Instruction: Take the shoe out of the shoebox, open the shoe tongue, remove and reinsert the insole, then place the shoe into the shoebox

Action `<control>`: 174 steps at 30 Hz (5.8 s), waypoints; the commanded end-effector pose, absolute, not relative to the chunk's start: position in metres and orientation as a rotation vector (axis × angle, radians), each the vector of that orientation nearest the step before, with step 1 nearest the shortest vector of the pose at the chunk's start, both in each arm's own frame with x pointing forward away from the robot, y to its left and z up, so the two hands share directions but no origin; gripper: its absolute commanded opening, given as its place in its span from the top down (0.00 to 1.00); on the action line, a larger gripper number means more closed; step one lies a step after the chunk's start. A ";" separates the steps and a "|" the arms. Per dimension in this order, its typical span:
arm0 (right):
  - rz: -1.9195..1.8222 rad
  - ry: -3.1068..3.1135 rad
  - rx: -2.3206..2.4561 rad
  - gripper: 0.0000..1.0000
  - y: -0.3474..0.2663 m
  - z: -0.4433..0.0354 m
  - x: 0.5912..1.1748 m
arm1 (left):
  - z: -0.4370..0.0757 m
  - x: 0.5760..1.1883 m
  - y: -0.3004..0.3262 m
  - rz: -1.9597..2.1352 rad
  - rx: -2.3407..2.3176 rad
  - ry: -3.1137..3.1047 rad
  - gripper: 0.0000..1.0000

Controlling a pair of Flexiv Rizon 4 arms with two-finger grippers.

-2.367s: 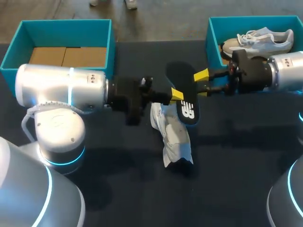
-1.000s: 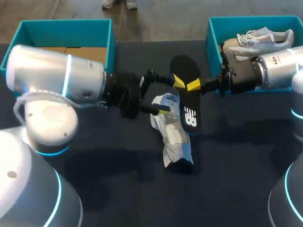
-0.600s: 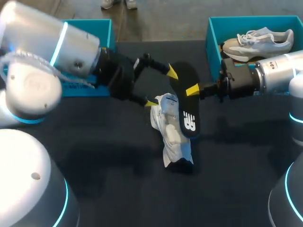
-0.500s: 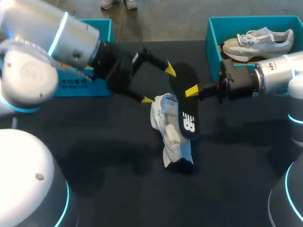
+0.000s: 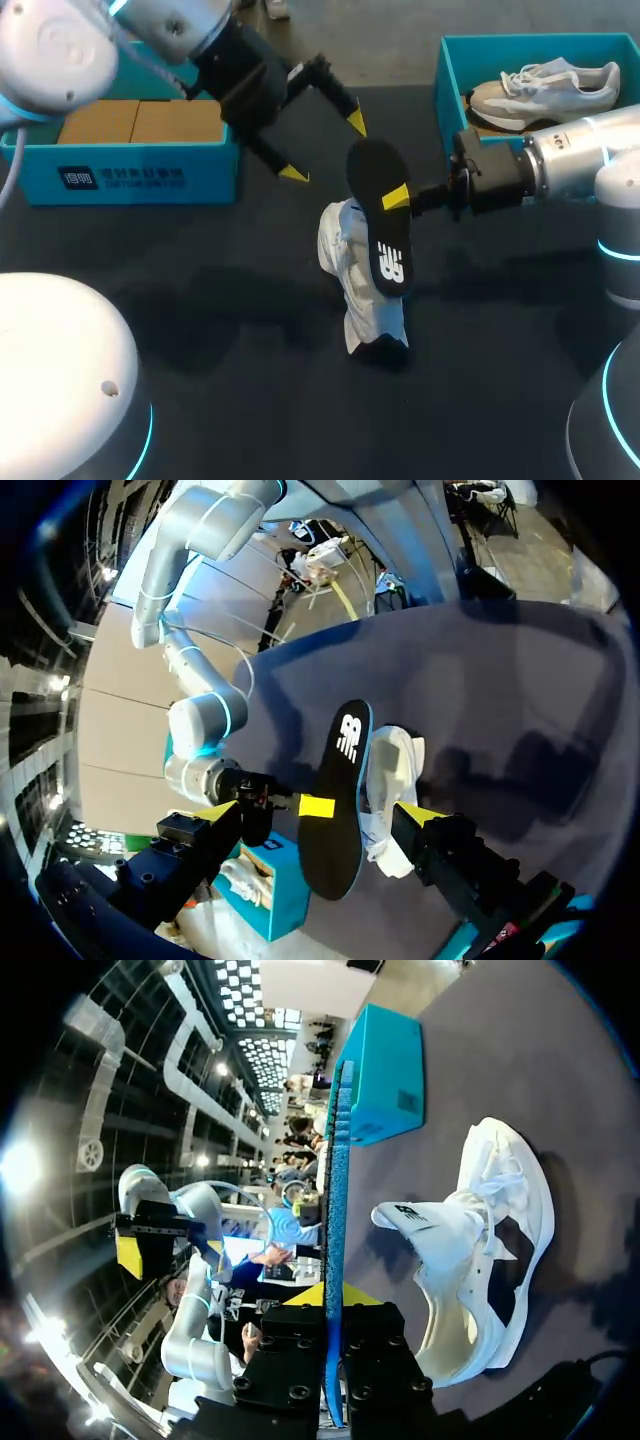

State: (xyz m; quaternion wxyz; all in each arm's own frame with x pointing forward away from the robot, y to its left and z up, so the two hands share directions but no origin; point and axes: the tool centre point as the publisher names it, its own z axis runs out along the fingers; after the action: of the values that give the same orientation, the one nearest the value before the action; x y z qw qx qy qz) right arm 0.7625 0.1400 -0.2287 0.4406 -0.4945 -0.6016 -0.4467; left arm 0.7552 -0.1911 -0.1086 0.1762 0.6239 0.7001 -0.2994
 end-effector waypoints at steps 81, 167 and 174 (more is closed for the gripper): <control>-1.072 -1.511 -1.182 1.00 0.151 -0.231 0.769 | -0.102 0.797 -0.244 -0.211 2.029 2.172 0.00; -1.195 -1.419 -1.225 1.00 0.132 -0.169 0.755 | -0.156 0.799 -0.211 -1.042 1.111 1.256 0.00; -1.174 -1.422 -1.196 1.00 0.145 -0.171 0.752 | -0.156 0.801 -0.219 -1.050 1.122 1.256 0.00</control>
State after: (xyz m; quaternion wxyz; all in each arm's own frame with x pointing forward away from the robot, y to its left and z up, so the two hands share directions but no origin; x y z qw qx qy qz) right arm 0.7477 0.1381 -0.1681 0.4524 -0.4854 -0.5749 -0.4788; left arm 0.7972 -0.2131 -0.1542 0.5442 0.4745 0.5328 -0.4414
